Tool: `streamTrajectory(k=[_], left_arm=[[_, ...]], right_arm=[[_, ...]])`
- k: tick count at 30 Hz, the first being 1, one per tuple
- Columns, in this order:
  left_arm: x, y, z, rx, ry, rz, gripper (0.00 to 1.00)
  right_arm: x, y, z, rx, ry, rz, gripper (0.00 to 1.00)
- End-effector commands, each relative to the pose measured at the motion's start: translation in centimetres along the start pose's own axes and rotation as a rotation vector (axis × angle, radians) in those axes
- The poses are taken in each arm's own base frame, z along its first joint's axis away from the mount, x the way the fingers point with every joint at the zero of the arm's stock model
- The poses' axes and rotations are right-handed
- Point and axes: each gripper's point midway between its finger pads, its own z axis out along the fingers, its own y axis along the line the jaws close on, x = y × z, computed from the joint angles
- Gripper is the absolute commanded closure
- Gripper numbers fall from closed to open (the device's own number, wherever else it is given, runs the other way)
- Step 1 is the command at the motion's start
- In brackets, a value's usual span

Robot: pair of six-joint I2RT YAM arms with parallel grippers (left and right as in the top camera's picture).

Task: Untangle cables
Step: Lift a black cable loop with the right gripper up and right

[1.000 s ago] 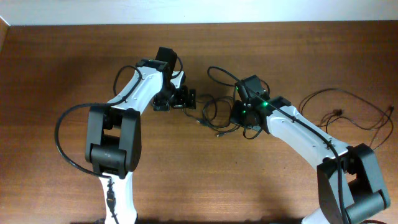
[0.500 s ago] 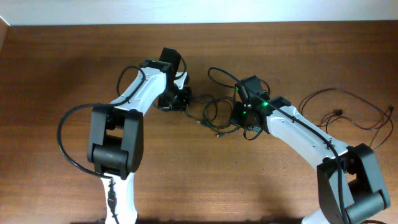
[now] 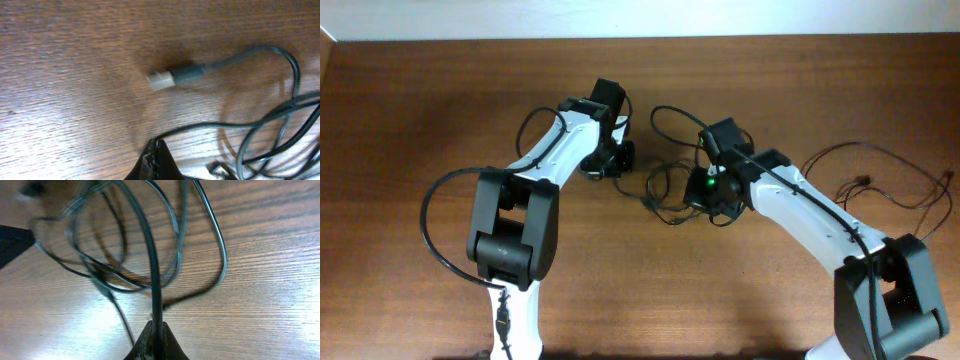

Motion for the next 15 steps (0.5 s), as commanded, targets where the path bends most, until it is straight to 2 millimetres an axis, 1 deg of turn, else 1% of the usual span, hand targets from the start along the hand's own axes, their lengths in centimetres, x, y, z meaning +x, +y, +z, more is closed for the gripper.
streamTrajectory(k=[1, 3, 5, 7, 9, 10, 12, 14, 15], left_arm=[[-0.3, 1.0, -0.9, -0.056, -0.03, -0.046, 1.0], [-0.2, 1.3, -0.9, -0.074, -0.031, -0.058, 1.0], [-0.2, 1.2, -0.9, -0.073, -0.031, -0.058, 1.0], [-0.2, 1.2, -0.9, -0.073, -0.029, -0.057, 1.0], [-0.1, 1.2, -0.9, -0.071, -0.026, -0.057, 1.0], [-0.1, 1.2, -0.9, -0.07, -0.025, -0.057, 0.99], [-0.1, 1.2, -0.9, -0.07, -0.024, -0.058, 0.98], [-0.1, 1.2, -0.9, -0.07, -0.024, -0.058, 0.97], [0.0, 1.2, -0.9, -0.07, -0.023, -0.058, 0.98]], right_arm=[[-1.1, 2.5, -3.8, -0.039, -0.028, -0.073, 0.96], [-1.1, 3.3, -5.7, -0.037, -0.016, -0.124, 0.96], [-0.8, 5.0, -7.9, -0.085, 0.006, -0.274, 0.96], [-0.8, 6.0, -10.4, -0.09, 0.005, -0.311, 0.96], [-1.0, 6.5, -11.7, -0.096, -0.006, -0.315, 0.96], [-1.3, 6.5, -12.2, -0.079, -0.023, -0.316, 0.96], [-2.4, 5.7, -12.5, -0.021, -0.074, -0.315, 0.96], [-4.3, 3.6, -12.5, 0.12, -0.162, -0.305, 0.96], [-4.7, 3.1, -12.4, 0.149, -0.177, -0.303, 0.96]])
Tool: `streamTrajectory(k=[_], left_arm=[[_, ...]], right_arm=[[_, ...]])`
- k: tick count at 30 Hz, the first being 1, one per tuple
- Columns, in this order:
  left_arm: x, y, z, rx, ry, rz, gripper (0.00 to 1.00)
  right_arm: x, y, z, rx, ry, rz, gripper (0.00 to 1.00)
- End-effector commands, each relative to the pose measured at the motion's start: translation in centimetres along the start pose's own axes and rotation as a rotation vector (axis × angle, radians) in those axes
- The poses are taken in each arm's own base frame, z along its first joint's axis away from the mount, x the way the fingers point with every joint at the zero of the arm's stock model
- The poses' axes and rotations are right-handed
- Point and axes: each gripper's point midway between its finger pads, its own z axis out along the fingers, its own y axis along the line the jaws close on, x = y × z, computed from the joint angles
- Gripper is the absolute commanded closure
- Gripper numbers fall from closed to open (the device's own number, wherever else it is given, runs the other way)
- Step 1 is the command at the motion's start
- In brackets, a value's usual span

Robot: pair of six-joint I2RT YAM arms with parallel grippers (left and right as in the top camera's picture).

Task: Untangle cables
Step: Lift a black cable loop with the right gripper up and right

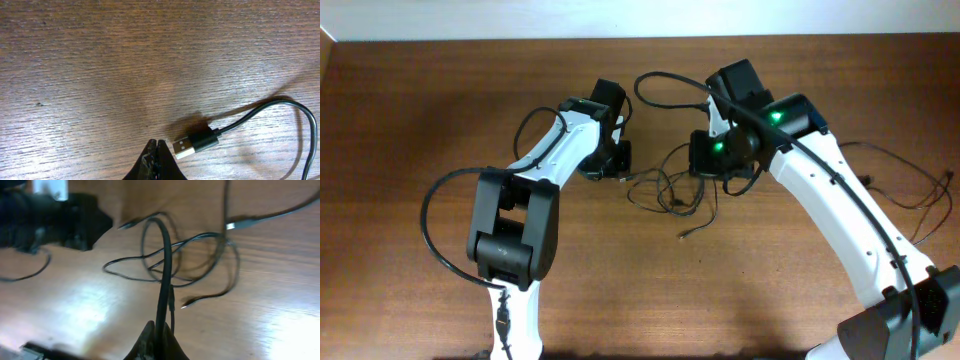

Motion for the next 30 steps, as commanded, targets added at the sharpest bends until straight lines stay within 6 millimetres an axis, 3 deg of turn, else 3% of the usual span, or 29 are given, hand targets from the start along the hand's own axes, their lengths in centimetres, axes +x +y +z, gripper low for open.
streamTrajectory(k=[1, 10, 17, 18, 19, 21, 23, 24, 26, 28, 30], left_arm=[[0.0, 0.1, -0.8, -0.004, -0.015, -0.014, 0.97], [0.0, 0.1, -0.8, -0.003, -0.016, -0.014, 0.92], [-0.1, 0.1, -0.8, -0.002, -0.018, -0.014, 0.87], [-0.1, 0.1, -0.8, -0.002, -0.018, -0.014, 0.9], [0.0, 0.0, -0.8, 0.005, -0.016, -0.014, 1.0], [0.3, -1.9, -0.9, 0.117, 0.01, -0.004, 0.99], [0.6, -4.6, -1.6, 0.302, 0.019, 0.135, 0.9], [0.8, -5.4, -2.1, 0.377, 0.022, 0.171, 0.78], [0.6, -5.2, -2.6, 0.438, 0.024, 0.146, 0.72], [0.6, -5.8, -3.8, 0.566, 0.031, 0.14, 0.61], [1.1, -7.3, -5.8, 0.744, 0.002, 0.264, 0.55]], right_arm=[[-1.9, -2.9, -0.7, 0.17, -0.1, -0.008, 0.96], [-1.1, -5.3, 3.0, 0.279, -0.016, 0.002, 0.96], [-5.3, -3.3, 3.1, 0.201, -0.186, -0.011, 0.96], [-5.5, -3.2, 3.1, 0.198, -0.192, -0.012, 0.96], [-5.4, -3.2, 3.1, 0.198, -0.192, -0.012, 0.96], [-5.4, -3.3, 3.1, 0.199, -0.192, -0.012, 0.96], [-5.6, -3.7, 3.0, 0.225, -0.2, -0.01, 0.96], [-5.8, -4.8, 2.7, 0.287, -0.221, -0.002, 0.96], [-6.0, -6.8, 2.1, 0.395, -0.256, 0.071, 0.96], [-5.9, -6.9, 2.2, 0.404, -0.254, 0.074, 0.96], [-5.9, -7.1, 2.6, 0.409, -0.246, 0.074, 0.96]])
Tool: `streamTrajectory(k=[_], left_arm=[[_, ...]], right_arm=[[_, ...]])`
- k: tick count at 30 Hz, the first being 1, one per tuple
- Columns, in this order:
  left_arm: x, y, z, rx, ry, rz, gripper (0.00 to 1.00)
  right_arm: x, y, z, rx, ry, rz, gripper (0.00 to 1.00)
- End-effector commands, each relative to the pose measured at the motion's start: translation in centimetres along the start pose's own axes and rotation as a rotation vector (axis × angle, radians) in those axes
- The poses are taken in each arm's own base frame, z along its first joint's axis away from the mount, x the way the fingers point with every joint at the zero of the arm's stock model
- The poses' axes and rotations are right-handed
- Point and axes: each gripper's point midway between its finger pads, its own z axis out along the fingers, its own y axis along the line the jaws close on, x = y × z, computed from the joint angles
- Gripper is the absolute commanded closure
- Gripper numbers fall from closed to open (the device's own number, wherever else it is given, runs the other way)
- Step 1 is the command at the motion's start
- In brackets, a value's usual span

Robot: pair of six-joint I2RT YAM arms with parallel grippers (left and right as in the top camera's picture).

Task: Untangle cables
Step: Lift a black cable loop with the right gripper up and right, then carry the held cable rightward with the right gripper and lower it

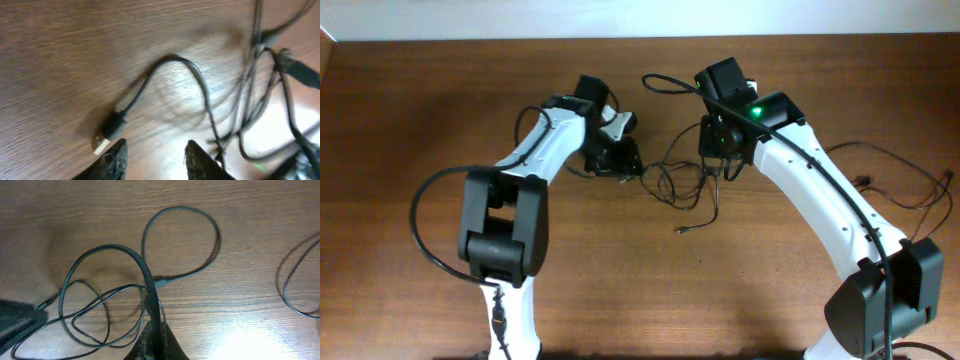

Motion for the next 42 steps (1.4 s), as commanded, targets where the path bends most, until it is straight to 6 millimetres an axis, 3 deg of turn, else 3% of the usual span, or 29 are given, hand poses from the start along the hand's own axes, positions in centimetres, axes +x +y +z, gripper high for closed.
streamTrajectory(k=[1, 6, 10, 14, 15, 16, 17, 18, 20, 23, 25, 30, 34, 38, 40, 42], left_arm=[[0.6, -4.9, -2.6, 0.347, -0.029, 0.211, 0.53], [0.6, -5.1, -2.7, 0.361, -0.031, 0.224, 0.53], [0.6, -5.1, -2.7, 0.361, -0.031, 0.224, 0.32], [0.5, -4.8, -2.5, 0.337, -0.033, 0.228, 0.31], [0.5, -4.6, -2.5, 0.324, -0.033, 0.229, 0.32], [0.5, -4.5, -2.5, 0.322, -0.033, 0.229, 0.39], [0.5, -4.5, -2.5, 0.322, -0.033, 0.229, 0.66], [0.5, -4.5, -2.5, 0.322, -0.033, 0.229, 0.75], [0.4, -4.5, -2.5, 0.321, -0.035, 0.231, 0.8], [0.3, -4.2, -2.3, 0.299, -0.038, 0.234, 0.96], [0.2, -4.2, -2.3, 0.298, -0.042, 0.238, 1.0], [0.2, -4.0, -2.3, 0.291, -0.042, 0.238, 1.0], [-0.1, -1.8, -1.8, 0.155, -0.031, 0.133, 1.0], [-0.2, -0.8, -1.7, 0.096, -0.029, 0.095, 1.0], [-0.3, 1.3, -1.6, -0.023, -0.031, 0.006, 1.0], [-0.3, 2.5, -1.6, -0.092, -0.035, -0.049, 1.0]], right_arm=[[0.0, -1.0, 1.2, 0.068, -0.001, 0.034, 0.96], [0.4, -1.2, 2.8, 0.105, 0.012, 0.189, 0.96], [0.5, -1.5, 3.9, 0.14, 0.013, 0.212, 0.96], [1.4, -0.3, 4.3, 0.077, 0.072, 0.212, 0.96], [1.7, 0.1, 4.3, 0.055, 0.092, 0.212, 0.96], [1.9, 0.5, 4.3, 0.036, 0.106, 0.201, 0.96], [2.2, 1.1, 4.0, -0.004, 0.126, 0.202, 0.96], [2.2, 1.5, 3.5, -0.03, 0.131, 0.205, 0.96], [1.7, 1.6, 2.4, -0.053, 0.11, 0.175, 0.96], [0.5, 1.5, -0.9, -0.107, 0.034, 0.073, 0.96], [-0.4, 1.2, -3.8, -0.144, -0.032, 0.048, 0.96], [-2.1, 0.3, -11.2, -0.238, -0.214, 0.039, 0.96], [-2.5, -0.8, -16.0, -0.289, -0.331, 0.009, 0.96], [0.3, -3.9, -15.7, -0.157, -0.245, 0.001, 0.96], [2.3, -7.3, -14.8, 0.026, -0.176, -0.019, 0.96], [3.2, -9.3, -14.5, 0.137, -0.144, -0.039, 0.96]])
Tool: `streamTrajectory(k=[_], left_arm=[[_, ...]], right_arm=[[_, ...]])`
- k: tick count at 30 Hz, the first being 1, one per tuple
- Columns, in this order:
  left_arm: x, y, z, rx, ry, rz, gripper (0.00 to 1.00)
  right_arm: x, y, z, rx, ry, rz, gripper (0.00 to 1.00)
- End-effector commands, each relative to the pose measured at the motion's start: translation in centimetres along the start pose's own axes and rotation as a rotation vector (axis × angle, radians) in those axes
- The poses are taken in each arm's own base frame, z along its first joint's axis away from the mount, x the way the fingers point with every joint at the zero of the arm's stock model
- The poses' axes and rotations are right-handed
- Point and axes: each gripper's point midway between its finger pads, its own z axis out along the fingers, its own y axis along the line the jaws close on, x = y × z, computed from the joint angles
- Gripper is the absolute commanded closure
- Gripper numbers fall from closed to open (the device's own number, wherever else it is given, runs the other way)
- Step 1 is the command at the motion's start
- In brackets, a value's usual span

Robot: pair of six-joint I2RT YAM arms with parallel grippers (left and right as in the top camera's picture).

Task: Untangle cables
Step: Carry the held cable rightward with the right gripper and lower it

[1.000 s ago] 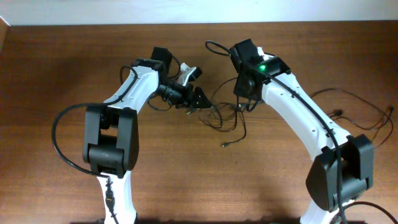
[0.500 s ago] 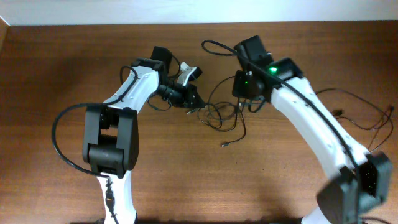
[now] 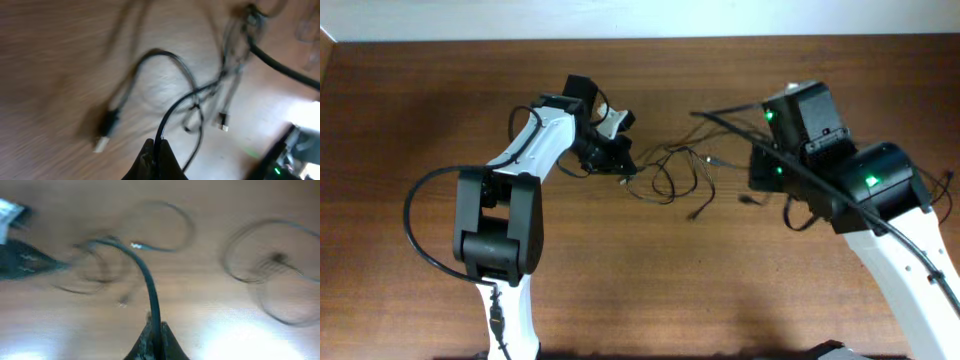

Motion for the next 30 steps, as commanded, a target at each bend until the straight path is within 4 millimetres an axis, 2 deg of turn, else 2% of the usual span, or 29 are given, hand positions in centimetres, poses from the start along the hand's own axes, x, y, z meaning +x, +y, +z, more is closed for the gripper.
streamTrajectory(k=[1, 4, 7, 9, 12, 14, 17, 19, 21, 23, 24, 27, 30], left_arm=[[-0.1, 2.2, -1.0, -0.153, -0.024, -0.1, 1.0], [0.0, 2.9, -1.0, -0.204, -0.025, -0.129, 1.0], [0.7, 5.0, -1.5, -0.347, -0.027, -0.244, 1.0], [0.9, 5.7, -1.8, -0.392, -0.029, -0.281, 1.0], [0.9, 6.0, -1.9, -0.407, -0.035, -0.299, 1.0], [0.9, 6.0, -1.9, -0.407, -0.035, -0.299, 1.0], [0.9, 6.0, -1.9, -0.407, -0.036, -0.299, 0.99], [0.9, 6.0, -1.9, -0.407, -0.036, -0.299, 0.99], [0.9, 6.0, -1.9, -0.407, -0.036, -0.298, 0.98], [0.9, 6.0, -1.9, -0.407, -0.036, -0.298, 0.97], [0.9, 6.0, -1.9, -0.407, -0.036, -0.298, 0.97], [0.9, 6.0, -1.9, -0.406, -0.036, -0.298, 0.97], [0.9, 6.0, -1.9, -0.406, -0.036, -0.298, 0.94]], right_arm=[[0.4, -3.8, -0.2, 0.207, -0.003, -0.034, 0.96], [1.1, -5.3, -0.4, 0.283, 0.021, -0.038, 0.96], [1.3, -9.8, -1.8, 0.498, -0.044, 0.207, 0.96], [1.9, -13.9, -3.1, 0.655, -0.078, 0.4, 0.96], [2.3, -17.1, -3.3, 0.722, -0.058, 0.509, 0.96], [2.5, -17.9, -3.5, 0.697, -0.002, 0.494, 0.96], [-0.4, -16.5, -6.3, 0.552, -0.068, 0.437, 0.96], [-2.7, -14.2, -8.5, 0.364, -0.142, 0.474, 0.96], [-5.8, -8.3, -11.2, -0.01, -0.21, 0.287, 0.96], [-7.7, -1.7, -16.0, -0.407, -0.313, 0.058, 0.96], [-8.0, -0.2, -17.8, -0.509, -0.348, 0.027, 0.96], [-9.2, 2.4, -22.4, -0.7, -0.471, -0.051, 0.96], [-10.5, 3.8, -25.7, -0.81, -0.593, -0.122, 0.96]])
